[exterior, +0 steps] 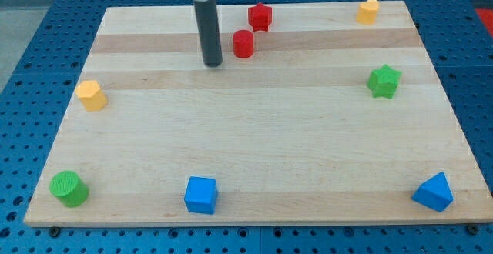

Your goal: Push the red circle below the red star

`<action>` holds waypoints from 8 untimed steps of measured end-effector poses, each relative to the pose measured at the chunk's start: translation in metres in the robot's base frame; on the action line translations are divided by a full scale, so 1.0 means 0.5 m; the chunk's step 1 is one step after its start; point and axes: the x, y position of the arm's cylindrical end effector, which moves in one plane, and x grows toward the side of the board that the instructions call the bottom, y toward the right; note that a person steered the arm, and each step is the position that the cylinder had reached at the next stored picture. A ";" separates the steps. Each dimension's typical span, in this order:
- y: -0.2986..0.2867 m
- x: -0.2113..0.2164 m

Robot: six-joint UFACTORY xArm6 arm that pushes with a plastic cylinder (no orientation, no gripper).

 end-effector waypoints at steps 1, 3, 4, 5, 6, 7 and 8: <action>0.001 -0.014; 0.068 -0.041; 0.077 -0.046; 0.079 -0.061; 0.079 -0.073; 0.092 -0.083; 0.105 -0.083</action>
